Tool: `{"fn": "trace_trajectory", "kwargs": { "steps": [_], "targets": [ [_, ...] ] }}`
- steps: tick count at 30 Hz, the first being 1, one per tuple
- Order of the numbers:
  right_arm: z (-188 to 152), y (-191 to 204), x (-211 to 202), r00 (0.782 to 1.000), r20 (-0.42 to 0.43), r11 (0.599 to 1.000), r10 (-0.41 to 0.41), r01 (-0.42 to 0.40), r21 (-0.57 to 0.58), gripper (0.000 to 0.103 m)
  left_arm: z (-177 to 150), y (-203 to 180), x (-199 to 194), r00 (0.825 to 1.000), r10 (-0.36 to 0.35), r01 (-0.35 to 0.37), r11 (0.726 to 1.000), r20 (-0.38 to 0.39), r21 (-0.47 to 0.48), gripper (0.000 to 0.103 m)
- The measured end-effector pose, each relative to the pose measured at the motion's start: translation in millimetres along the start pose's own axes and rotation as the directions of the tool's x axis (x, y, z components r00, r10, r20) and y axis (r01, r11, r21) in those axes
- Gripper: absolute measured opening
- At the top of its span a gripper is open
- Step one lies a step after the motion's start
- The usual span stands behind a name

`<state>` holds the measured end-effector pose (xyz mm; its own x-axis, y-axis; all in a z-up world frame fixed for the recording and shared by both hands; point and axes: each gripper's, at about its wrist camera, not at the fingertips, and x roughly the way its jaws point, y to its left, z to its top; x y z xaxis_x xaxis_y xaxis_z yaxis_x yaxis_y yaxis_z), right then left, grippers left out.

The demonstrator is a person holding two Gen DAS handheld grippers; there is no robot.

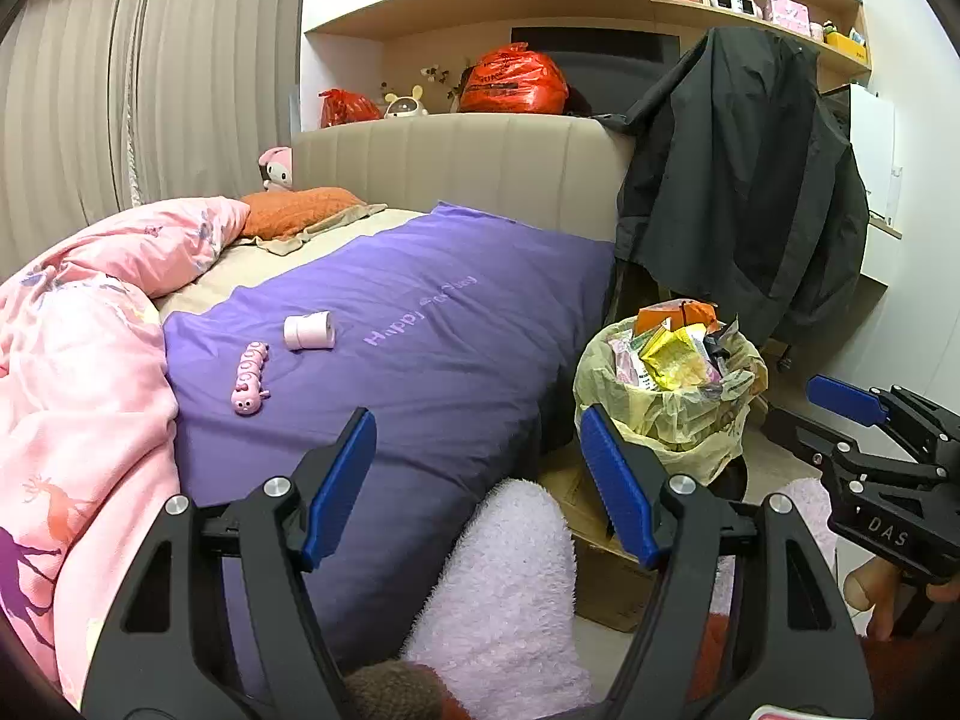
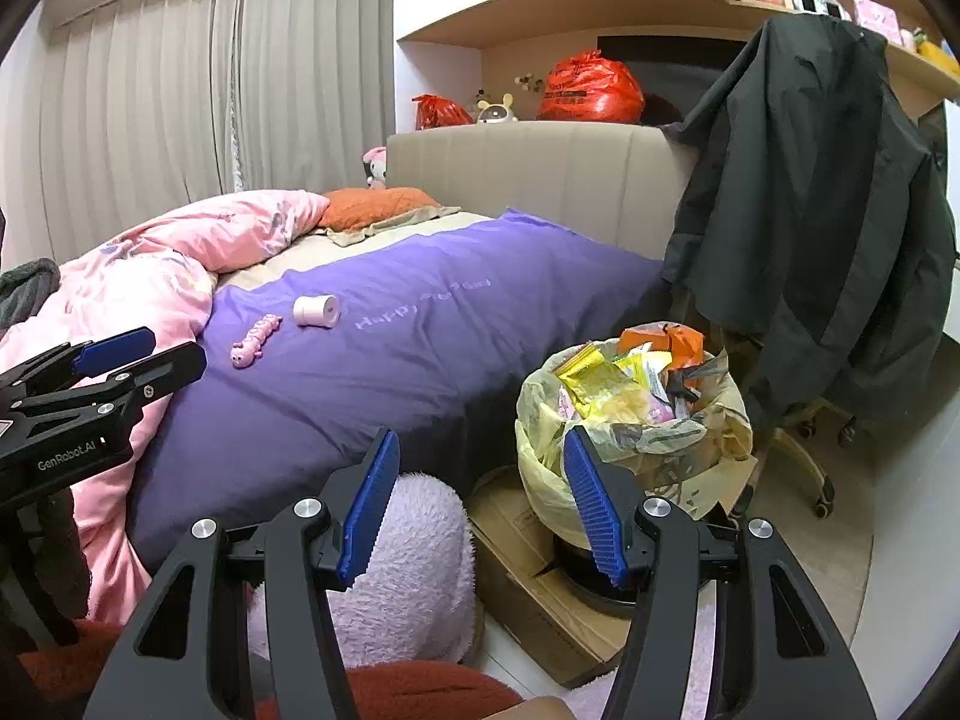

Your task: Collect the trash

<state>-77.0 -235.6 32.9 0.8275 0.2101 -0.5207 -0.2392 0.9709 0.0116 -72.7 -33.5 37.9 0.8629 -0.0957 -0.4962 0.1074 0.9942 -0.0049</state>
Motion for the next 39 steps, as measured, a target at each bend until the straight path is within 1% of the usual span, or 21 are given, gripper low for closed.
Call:
{"fn": "trace_trajectory", "kwargs": {
  "steps": [6, 15, 39],
  "targets": [
    [1.2, 4.5, -6.1, 1.000, 0.017, 1.000, 0.002, -0.002, -0.009, 0.054, -1.1, 0.1, -3.8, 1.000, 0.009, -0.009, 1.000, -0.002, 0.002, 0.067],
    [2.1, 13.1, -9.4, 1.000, 0.019, 1.000, 0.006, -0.005, -0.020, 0.054, -2.7, 3.2, -9.0, 1.000, 0.013, -0.013, 1.000, 0.008, -0.003, 0.067],
    [1.7, 10.1, -9.6, 1.000, 0.018, 1.000, 0.005, -0.004, -0.013, 0.054, -2.2, -0.4, -10.0, 1.000, 0.008, -0.009, 1.000, 0.004, 0.010, 0.067]
  ]
}}
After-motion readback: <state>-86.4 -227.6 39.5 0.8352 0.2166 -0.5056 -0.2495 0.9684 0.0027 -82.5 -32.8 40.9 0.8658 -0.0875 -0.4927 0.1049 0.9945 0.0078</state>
